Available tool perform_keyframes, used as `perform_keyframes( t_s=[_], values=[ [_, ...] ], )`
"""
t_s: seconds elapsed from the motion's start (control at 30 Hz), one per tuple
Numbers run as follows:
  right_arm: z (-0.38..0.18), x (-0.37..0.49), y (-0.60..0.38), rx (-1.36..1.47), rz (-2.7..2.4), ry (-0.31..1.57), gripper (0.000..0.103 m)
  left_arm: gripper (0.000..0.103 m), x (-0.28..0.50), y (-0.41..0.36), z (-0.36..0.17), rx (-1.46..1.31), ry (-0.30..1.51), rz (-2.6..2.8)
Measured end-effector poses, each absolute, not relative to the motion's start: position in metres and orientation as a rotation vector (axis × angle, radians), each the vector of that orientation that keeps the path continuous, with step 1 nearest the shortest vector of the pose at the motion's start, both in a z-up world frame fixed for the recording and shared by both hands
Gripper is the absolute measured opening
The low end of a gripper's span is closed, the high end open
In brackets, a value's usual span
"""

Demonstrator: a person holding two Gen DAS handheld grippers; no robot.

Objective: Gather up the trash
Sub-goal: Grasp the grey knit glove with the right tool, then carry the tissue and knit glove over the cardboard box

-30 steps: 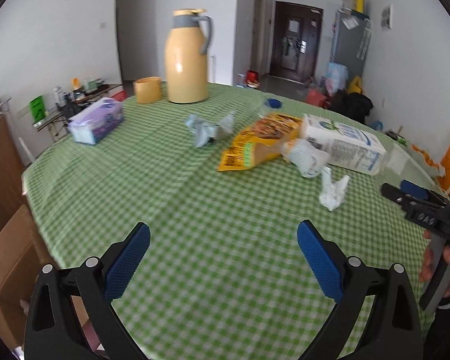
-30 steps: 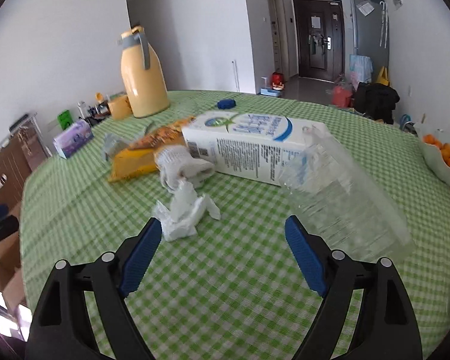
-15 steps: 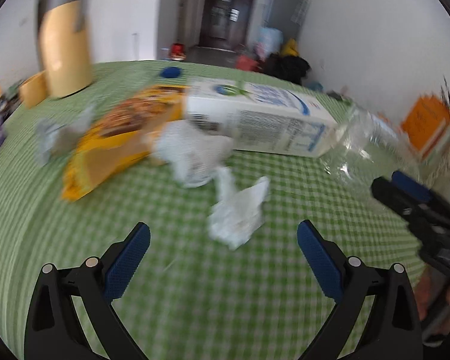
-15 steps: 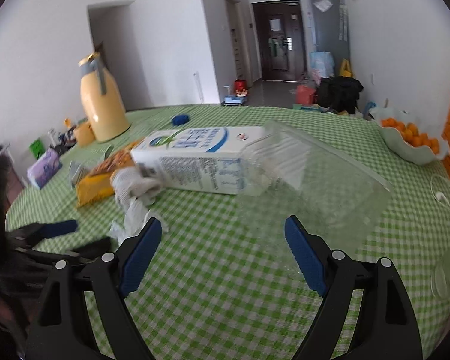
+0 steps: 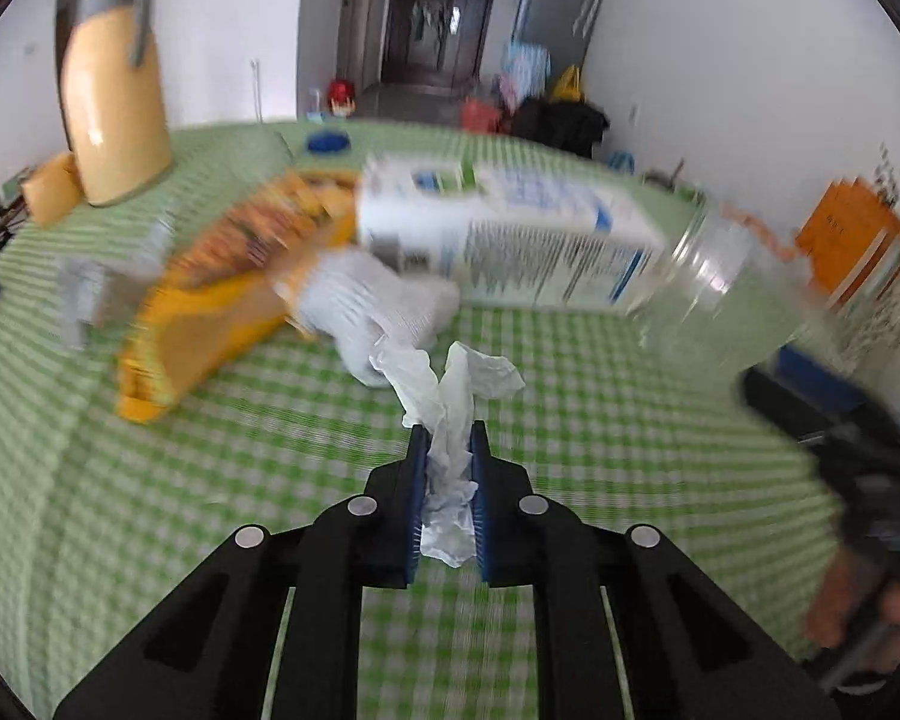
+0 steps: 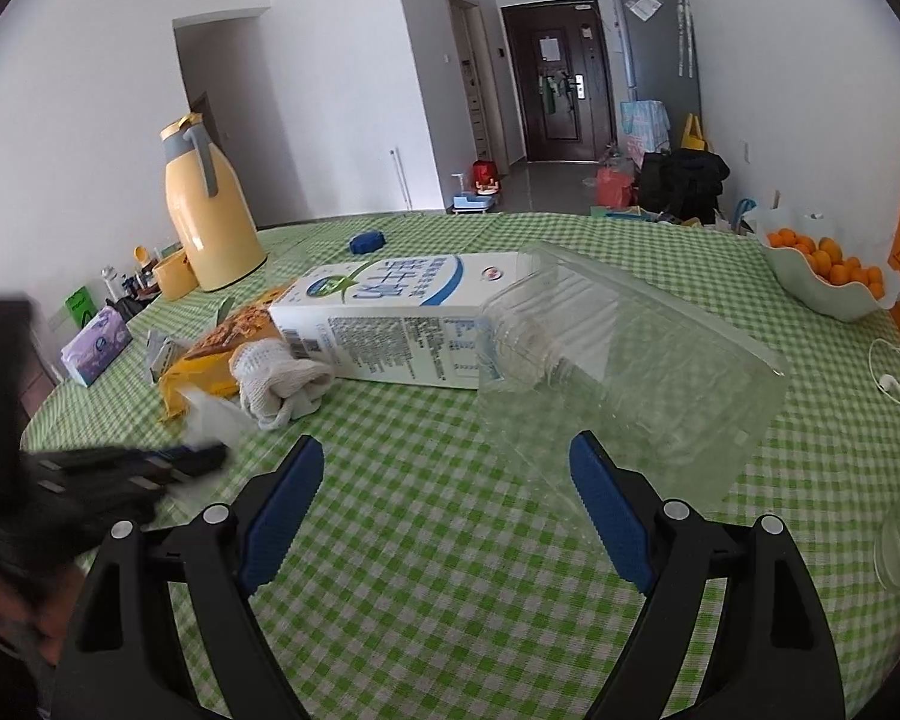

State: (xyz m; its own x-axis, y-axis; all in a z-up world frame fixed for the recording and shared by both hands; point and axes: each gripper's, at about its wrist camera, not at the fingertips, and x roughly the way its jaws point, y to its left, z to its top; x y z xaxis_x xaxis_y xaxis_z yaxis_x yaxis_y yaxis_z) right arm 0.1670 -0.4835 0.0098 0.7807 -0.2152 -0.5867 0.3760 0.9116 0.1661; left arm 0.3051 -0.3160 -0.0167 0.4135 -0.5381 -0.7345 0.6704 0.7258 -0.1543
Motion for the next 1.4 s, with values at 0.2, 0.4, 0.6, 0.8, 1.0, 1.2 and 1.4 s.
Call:
perform_keyframes(
  t_s=[0.2, 0.4, 0.6, 0.8, 1.0, 1.2, 1.4],
  values=[
    [0.007, 0.173, -0.464, 0.230, -0.265, 0.602, 0.081, 0.011, 0.291, -0.246, 0.024, 0.065, 0.753, -0.666],
    [0.006, 0.200, -0.415, 0.205, -0.041, 0.642, 0.081, 0.011, 0.283, -0.165, 0.038, -0.023, 0.724, -0.582],
    [-0.006, 0.282, -0.393, 0.150, -0.081, 0.760, 0.080, 0.011, 0.283, -0.108, 0.041, -0.054, 0.705, -0.516],
    [-0.036, 0.351, -0.408, 0.201, -0.193, 0.855, 0.057, 0.011, 0.285, -0.070, 0.037, -0.085, 0.718, -0.471],
    [-0.026, 0.321, -0.400, 0.244, -0.155, 0.814, 0.031, 0.011, 0.282, -0.048, 0.030, -0.108, 0.736, -0.441],
    [0.011, 0.216, -0.370, 0.175, -0.040, 0.685, 0.031, 0.011, 0.273, -0.062, 0.023, -0.104, 0.756, -0.463],
    [0.027, 0.143, -0.381, 0.178, -0.096, 0.628, 0.031, 0.011, 0.248, -0.091, 0.025, -0.065, 0.743, -0.527]
  ],
)
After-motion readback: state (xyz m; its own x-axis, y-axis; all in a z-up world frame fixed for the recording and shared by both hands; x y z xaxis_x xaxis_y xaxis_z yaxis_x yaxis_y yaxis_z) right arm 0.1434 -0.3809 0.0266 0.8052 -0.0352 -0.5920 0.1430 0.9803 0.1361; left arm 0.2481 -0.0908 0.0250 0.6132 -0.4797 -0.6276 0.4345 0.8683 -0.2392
